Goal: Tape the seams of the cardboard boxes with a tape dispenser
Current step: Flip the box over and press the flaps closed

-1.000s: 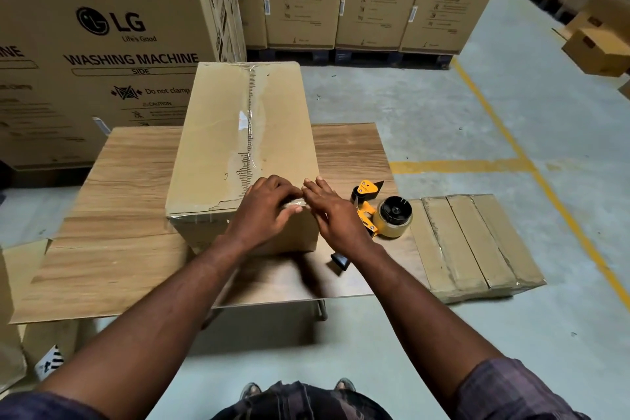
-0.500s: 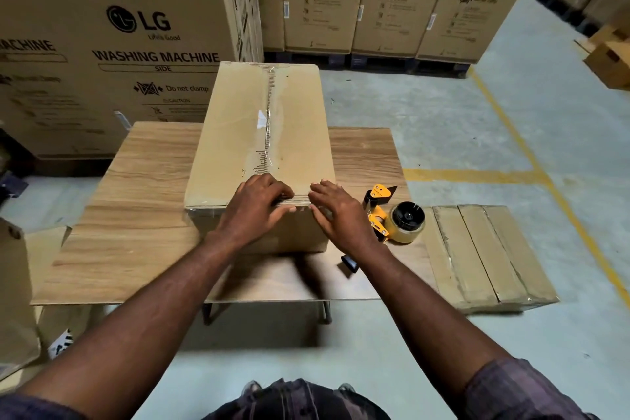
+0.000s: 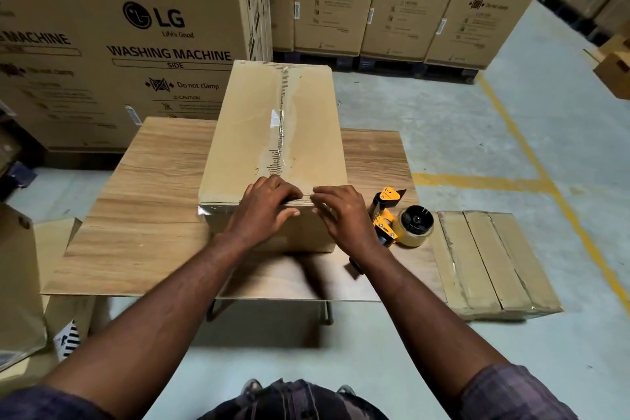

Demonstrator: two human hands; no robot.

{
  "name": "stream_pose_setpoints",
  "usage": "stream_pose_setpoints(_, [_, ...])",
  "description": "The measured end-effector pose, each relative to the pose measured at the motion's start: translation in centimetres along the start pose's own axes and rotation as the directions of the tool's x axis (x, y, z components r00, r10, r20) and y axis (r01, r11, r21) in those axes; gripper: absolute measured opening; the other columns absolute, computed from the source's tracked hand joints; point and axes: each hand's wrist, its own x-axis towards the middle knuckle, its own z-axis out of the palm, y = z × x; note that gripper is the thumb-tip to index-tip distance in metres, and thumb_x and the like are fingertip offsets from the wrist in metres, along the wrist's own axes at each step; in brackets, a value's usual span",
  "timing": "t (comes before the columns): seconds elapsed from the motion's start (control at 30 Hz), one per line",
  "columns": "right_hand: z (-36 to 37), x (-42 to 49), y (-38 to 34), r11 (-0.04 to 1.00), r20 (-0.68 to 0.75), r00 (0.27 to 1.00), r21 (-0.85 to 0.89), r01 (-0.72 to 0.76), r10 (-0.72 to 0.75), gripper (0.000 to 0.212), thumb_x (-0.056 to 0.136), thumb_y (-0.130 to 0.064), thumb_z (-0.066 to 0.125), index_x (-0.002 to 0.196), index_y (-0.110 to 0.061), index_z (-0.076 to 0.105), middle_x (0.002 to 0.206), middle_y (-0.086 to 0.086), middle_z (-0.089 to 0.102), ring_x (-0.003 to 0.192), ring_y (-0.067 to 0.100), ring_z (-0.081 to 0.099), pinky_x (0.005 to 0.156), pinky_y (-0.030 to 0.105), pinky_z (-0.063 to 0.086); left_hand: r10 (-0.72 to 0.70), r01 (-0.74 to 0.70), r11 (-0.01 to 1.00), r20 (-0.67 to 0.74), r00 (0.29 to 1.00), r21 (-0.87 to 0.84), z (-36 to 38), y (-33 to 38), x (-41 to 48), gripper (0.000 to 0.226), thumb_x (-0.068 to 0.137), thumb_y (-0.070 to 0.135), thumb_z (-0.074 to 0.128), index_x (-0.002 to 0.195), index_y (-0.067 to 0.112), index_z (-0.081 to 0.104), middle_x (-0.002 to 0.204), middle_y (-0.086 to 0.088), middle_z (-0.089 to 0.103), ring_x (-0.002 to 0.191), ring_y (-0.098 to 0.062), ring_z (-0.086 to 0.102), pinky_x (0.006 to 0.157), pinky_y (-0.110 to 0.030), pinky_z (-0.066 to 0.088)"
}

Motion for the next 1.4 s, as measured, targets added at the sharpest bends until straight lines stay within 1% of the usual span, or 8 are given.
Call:
stream_pose_setpoints(0.13, [-0.3, -0.6, 0.2, 1.0, 0.06, 0.998, 0.0, -0.005, 0.005, 0.041, 0.082, 0.001, 0.075, 0.121, -0.014, 0.072, 0.132, 0.0, 0.067, 0.113, 0.024, 0.056, 0.097, 0.038, 0.045, 0.008, -0.009, 1.0, 0.055, 0.998, 0.017, -0.6, -0.1, -0.6, 0.05, 0.074, 0.028, 0.085, 0.12, 0.03, 0.065, 0.111, 0.004, 0.057, 0.105, -0.022, 0.052, 0.087, -0.04, 0.041])
stream_pose_setpoints(0.33, [0.1, 1.4, -2.3, 0.987, -0.007, 0.998, -0.149, -0.056, 0.055, 0.015, 0.09, -0.038, 0.074, 0.094, -0.024, 0.07, 0.104, -0.006, 0.066, 0.098, 0.021, 0.052, 0.079, 0.036, 0.036, -0.051, 0.054, 0.998, -0.06, 0.997, 0.043, -2.0, -2.1, -0.9, 0.029, 0.082, 0.042, 0.078, 0.104, 0.025, 0.069, 0.098, -0.001, 0.062, 0.095, -0.027, 0.057, 0.079, -0.039, 0.047])
stream_pose_setpoints(0.5, [0.1, -0.4, -2.2, 0.982, 0.042, 0.998, -0.182, -0.04, 0.048, 0.036, 0.077, -0.013, 0.077, 0.11, -0.021, 0.066, 0.12, -0.003, 0.061, 0.105, 0.026, 0.052, 0.085, 0.044, 0.045, -0.047, 0.046, 0.997, 0.015, 0.999, 0.066, -2.1, -2.7, -2.1, 0.053, 0.071, 0.021, 0.089, 0.118, 0.023, 0.065, 0.106, -0.004, 0.059, 0.097, -0.029, 0.055, 0.083, -0.043, 0.05])
stream_pose_setpoints(0.7, [2.5, 2.6, -5.5, 0.986, 0.028, 0.997, -0.15, -0.074, 0.079, 0.019, 0.087, -0.034, 0.075, 0.099, -0.02, 0.07, 0.1, 0.003, 0.062, 0.095, 0.029, 0.055, 0.077, 0.04, 0.04, -0.045, 0.048, 0.997, -0.062, 0.997, 0.056, -2.8, -3.1, -2.0, 0.039, 0.085, 0.059, 0.054, 0.104, 0.027, 0.068, 0.099, 0.003, 0.063, 0.095, -0.024, 0.057, 0.079, -0.041, 0.044])
stream_pose_setpoints(0.9, [2.5, 1.2, -3.9, 0.992, 0.069, 0.997, -0.123, -0.038, 0.047, 0.029, 0.084, -0.02, 0.078, 0.111, -0.023, 0.069, 0.108, 0.0, 0.059, 0.1, 0.027, 0.053, 0.083, 0.043, 0.044, -0.072, 0.072, 0.996, 0.016, 0.997, 0.047, -3.9, -4.8, -3.2, 0.045, 0.077, 0.027, 0.083, 0.118, 0.031, 0.064, 0.111, 0.005, 0.056, 0.105, -0.02, 0.051, 0.087, -0.042, 0.043])
stream_pose_setpoints(1.07, [3.0, 3.8, -6.3, 0.992, 0.126, 0.986, -0.074, -0.102, 0.111, 0.03, 0.082, -0.039, 0.081, 0.105, -0.024, 0.07, 0.103, -0.002, 0.063, 0.101, 0.023, 0.054, 0.082, 0.039, 0.041, -0.089, 0.094, 0.995, -0.093, 0.992, 0.045, -5.4, -6.3, -3.7, 0.032, 0.082, 0.045, 0.076, 0.109, 0.029, 0.068, 0.107, 0.005, 0.06, 0.105, -0.02, 0.053, 0.085, -0.041, 0.036])
stream_pose_setpoints(1.3, [4.9, 2.8, -7.5, 0.982, 0.034, 0.986, -0.1, -0.161, 0.166, 0.022, 0.079, -0.029, 0.082, 0.096, -0.026, 0.068, 0.098, -0.005, 0.06, 0.097, 0.023, 0.052, 0.078, 0.034, 0.032, -0.078, 0.078, 0.997, -0.005, 0.997, -0.014, -6.3, -9.1, -4.8, 0.054, 0.074, 0.023, 0.086, 0.123, 0.031, 0.065, 0.113, 0.006, 0.055, 0.109, -0.017, 0.046, 0.092, -0.035, 0.037])
stream_pose_setpoints(1.4, [5.0, 3.2, -8.5, 0.978, 0.045, 0.983, -0.124, -0.169, 0.176, 0.029, 0.075, -0.032, 0.084, 0.098, -0.027, 0.067, 0.101, -0.005, 0.061, 0.1, 0.021, 0.051, 0.079, 0.035, 0.032, -0.051, 0.049, 0.998, -0.047, 0.998, -0.037, -6.1, -9.5, -5.1, 0.052, 0.075, 0.03, 0.086, 0.123, 0.03, 0.066, 0.113, 0.005, 0.055, 0.109, -0.016, 0.046, 0.091, -0.032, 0.033])
